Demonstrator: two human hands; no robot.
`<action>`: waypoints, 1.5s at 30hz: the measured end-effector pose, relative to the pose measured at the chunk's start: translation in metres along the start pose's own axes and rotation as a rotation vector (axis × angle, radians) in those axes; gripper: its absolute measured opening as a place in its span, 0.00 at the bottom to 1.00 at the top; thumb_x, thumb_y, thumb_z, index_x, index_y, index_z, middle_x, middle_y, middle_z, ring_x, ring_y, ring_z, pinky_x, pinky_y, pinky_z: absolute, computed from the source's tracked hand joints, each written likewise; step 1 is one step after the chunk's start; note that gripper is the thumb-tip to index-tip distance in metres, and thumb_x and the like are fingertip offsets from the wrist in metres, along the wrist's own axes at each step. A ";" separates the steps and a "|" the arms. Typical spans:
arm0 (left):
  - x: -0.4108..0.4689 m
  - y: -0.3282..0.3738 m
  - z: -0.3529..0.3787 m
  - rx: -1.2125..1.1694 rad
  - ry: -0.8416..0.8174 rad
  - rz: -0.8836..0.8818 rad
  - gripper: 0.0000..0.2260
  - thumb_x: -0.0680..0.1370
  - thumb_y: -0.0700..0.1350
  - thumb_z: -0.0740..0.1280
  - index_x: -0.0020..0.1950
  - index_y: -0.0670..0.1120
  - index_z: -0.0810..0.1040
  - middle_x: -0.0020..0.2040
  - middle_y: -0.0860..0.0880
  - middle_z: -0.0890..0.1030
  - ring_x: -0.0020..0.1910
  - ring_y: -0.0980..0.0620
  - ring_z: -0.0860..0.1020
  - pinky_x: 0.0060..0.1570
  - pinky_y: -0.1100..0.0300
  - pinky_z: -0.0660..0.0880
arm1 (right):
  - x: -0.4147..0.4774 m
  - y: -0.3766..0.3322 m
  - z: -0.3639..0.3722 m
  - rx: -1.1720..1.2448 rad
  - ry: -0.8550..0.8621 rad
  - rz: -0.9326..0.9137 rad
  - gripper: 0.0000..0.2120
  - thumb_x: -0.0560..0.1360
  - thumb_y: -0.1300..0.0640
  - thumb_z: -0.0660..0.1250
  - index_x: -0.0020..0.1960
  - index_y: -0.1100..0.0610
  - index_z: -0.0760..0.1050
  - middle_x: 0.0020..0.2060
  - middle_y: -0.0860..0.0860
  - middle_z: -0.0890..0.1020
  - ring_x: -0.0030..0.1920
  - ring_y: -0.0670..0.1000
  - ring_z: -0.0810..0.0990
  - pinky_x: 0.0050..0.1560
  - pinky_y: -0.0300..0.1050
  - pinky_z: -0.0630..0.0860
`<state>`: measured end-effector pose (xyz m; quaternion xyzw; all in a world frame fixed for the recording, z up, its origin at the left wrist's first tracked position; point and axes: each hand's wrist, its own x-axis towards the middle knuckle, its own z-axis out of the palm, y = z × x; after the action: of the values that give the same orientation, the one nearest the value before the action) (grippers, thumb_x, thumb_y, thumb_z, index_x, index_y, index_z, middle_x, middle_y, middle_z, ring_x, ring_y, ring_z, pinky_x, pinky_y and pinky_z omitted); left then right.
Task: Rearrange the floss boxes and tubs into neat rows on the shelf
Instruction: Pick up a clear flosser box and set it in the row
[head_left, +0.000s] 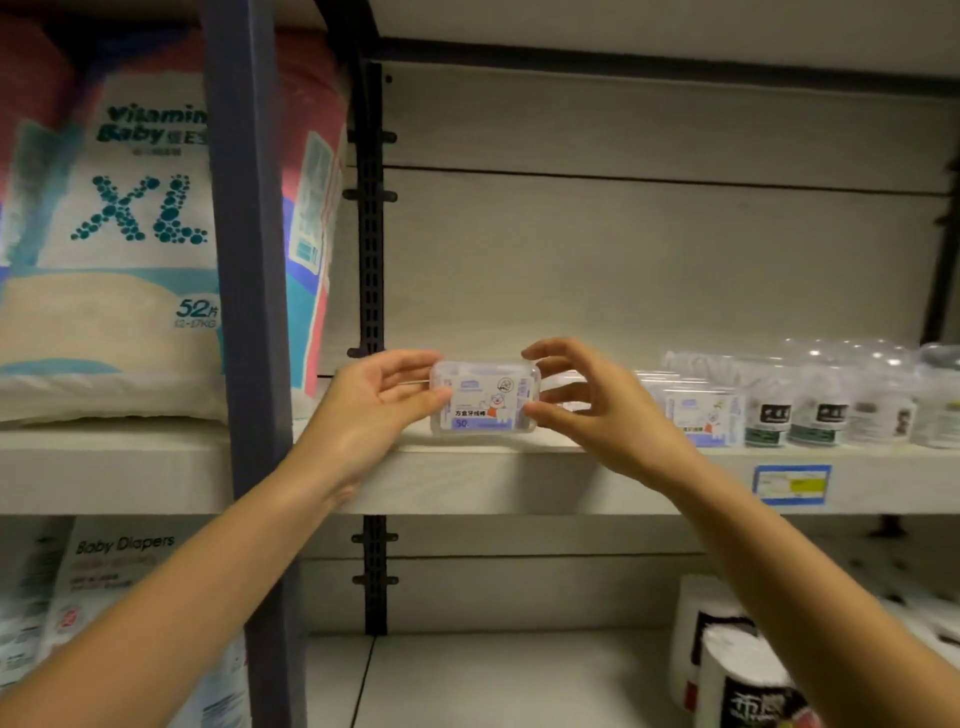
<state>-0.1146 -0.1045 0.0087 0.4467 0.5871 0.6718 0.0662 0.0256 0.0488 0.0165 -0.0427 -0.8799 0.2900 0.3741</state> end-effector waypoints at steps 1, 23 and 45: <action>0.003 0.003 0.008 -0.001 -0.007 0.024 0.16 0.72 0.36 0.69 0.58 0.47 0.76 0.51 0.50 0.82 0.49 0.59 0.82 0.47 0.69 0.78 | 0.000 0.000 -0.009 -0.020 0.017 0.003 0.18 0.73 0.58 0.68 0.60 0.50 0.69 0.47 0.38 0.74 0.44 0.39 0.78 0.41 0.30 0.78; 0.022 -0.004 0.104 0.276 -0.102 -0.075 0.12 0.73 0.38 0.69 0.55 0.50 0.77 0.53 0.48 0.82 0.48 0.56 0.83 0.49 0.66 0.78 | -0.013 0.063 -0.143 -0.404 -0.027 -0.107 0.12 0.77 0.50 0.60 0.59 0.49 0.74 0.52 0.40 0.76 0.53 0.40 0.73 0.54 0.38 0.71; 0.054 0.015 0.093 0.551 -0.245 -0.143 0.34 0.65 0.58 0.71 0.69 0.52 0.67 0.65 0.56 0.71 0.65 0.58 0.69 0.67 0.60 0.64 | 0.021 0.065 -0.153 -0.458 -0.376 -0.001 0.20 0.75 0.48 0.63 0.65 0.52 0.70 0.63 0.48 0.76 0.58 0.43 0.73 0.58 0.38 0.68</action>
<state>-0.0770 -0.0085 0.0417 0.4831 0.7647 0.4222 0.0599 0.1058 0.1820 0.0785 -0.0713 -0.9762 0.0867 0.1854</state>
